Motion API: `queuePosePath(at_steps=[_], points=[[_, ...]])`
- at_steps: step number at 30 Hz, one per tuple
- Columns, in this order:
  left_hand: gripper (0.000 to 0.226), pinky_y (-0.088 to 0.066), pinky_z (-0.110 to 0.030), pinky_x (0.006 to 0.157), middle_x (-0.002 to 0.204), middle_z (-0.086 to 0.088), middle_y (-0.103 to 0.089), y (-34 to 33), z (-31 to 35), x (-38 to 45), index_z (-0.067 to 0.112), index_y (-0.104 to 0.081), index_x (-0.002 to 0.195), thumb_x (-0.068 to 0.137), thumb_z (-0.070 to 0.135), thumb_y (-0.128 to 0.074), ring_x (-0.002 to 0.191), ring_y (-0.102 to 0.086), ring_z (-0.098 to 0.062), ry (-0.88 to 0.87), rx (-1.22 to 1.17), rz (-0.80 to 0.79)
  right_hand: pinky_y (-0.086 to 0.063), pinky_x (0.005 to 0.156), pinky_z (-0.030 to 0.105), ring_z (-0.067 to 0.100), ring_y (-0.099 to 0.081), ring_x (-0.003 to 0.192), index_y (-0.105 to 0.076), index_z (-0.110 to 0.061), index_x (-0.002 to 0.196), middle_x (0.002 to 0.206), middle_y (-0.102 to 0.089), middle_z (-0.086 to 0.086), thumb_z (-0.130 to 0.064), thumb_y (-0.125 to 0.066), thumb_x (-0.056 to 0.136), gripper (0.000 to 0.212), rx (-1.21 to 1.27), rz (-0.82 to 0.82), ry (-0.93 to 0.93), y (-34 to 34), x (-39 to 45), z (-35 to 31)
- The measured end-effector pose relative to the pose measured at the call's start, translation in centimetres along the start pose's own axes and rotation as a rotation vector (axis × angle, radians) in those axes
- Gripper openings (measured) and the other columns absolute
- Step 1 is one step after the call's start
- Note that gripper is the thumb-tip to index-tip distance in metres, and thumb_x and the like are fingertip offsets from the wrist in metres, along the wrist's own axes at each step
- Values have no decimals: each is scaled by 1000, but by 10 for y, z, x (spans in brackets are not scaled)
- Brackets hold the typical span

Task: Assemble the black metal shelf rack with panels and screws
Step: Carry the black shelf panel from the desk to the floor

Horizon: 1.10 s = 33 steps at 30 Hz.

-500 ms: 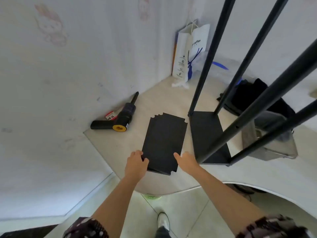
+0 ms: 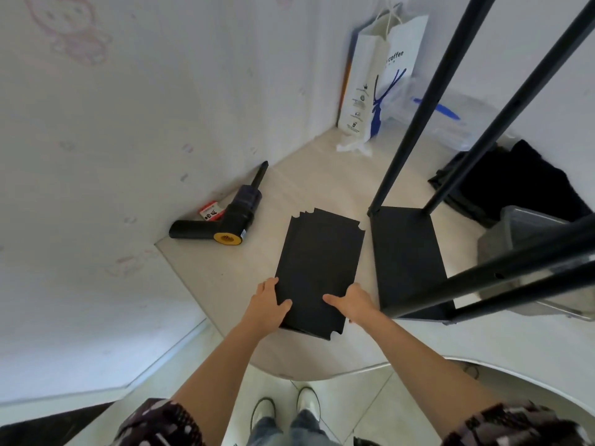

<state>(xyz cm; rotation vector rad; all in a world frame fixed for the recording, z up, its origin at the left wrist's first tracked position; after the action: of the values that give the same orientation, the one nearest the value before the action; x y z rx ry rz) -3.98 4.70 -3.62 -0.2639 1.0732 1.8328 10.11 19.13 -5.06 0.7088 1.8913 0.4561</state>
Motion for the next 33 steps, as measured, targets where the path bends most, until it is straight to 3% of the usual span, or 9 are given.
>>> queuePosePath(at_steps=[5, 13, 18, 20, 22, 26, 29, 33], points=[[44, -47, -44, 107, 140, -11, -49, 7, -6, 3, 12, -32, 137, 102, 23, -56, 125, -54, -28, 96, -106, -71, -51, 98, 41, 32, -54, 119, -38, -4, 133, 134, -50, 16, -33, -74, 87, 66, 78, -10, -25, -7, -6, -6], [38, -52, -43, 99, 126, -5, -48, 8, -8, 7, 18, -31, 125, 100, 19, -59, 110, -54, -23, 205, -292, -105, -52, 96, 45, 28, -56, 114, -46, -10, 123, 127, -56, 12, -31, -70, 91, 45, 404, -14, -161, -12, -11, -11], [41, -52, -30, 75, 129, -6, -49, 5, -4, 8, 17, -33, 127, 98, 18, -62, 102, -54, -19, 221, -319, -73, -49, 97, 49, 28, -55, 115, -47, -12, 121, 123, -58, 7, -34, -70, 89, 45, 534, -29, -205, -7, -12, -4], [56, -52, -40, 94, 139, -7, -47, 7, -2, 10, 14, -33, 143, 97, 24, -64, 118, -53, -26, 221, -300, -11, -49, 92, 49, 27, -55, 113, -45, -14, 124, 123, -55, 5, -36, -69, 89, 47, 560, -36, -211, -5, -12, 0], [69, -44, -49, 109, 151, -10, -39, 8, 1, 15, 14, -26, 153, 98, 33, -63, 134, -44, -33, 228, -267, 12, -50, 80, 45, 18, -56, 98, -44, -17, 121, 118, -56, 3, -34, -67, 91, 42, 633, -56, -210, -4, -14, 2], [70, -39, -51, 112, 154, -16, -32, 7, 4, 23, 11, -25, 156, 102, 51, -46, 137, -39, -37, 316, -221, 20, -45, 60, 34, 13, -53, 88, -40, -22, 119, 104, -53, -4, -33, -64, 93, 36, 645, -68, -191, 0, -18, 1], [69, -40, -50, 111, 147, -18, -42, 1, 3, 26, 6, -39, 147, 104, 59, -28, 130, -45, -35, 453, -239, 76, -46, 62, 34, 13, -53, 89, -39, -23, 117, 103, -52, -4, -32, -62, 95, 34, 589, -80, -156, 2, -21, 2], [71, -43, -47, 109, 144, -16, -43, -3, 7, 31, 7, -40, 142, 102, 64, -23, 126, -47, -33, 560, -286, 38, -54, 75, 34, 14, -54, 91, -39, -23, 118, 104, -52, -3, -33, -56, 99, 28, 517, -39, -72, 9, -23, 5]])
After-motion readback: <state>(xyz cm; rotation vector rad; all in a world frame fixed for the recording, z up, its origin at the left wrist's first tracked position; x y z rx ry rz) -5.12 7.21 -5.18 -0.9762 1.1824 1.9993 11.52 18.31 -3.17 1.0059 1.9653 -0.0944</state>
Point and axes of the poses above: each hand's wrist, its own x-axis towards the middle knuckle, its own y-axis out of the back of the hand, z = x × y, the point moved 3 cm from there along x, towards the middle knuckle
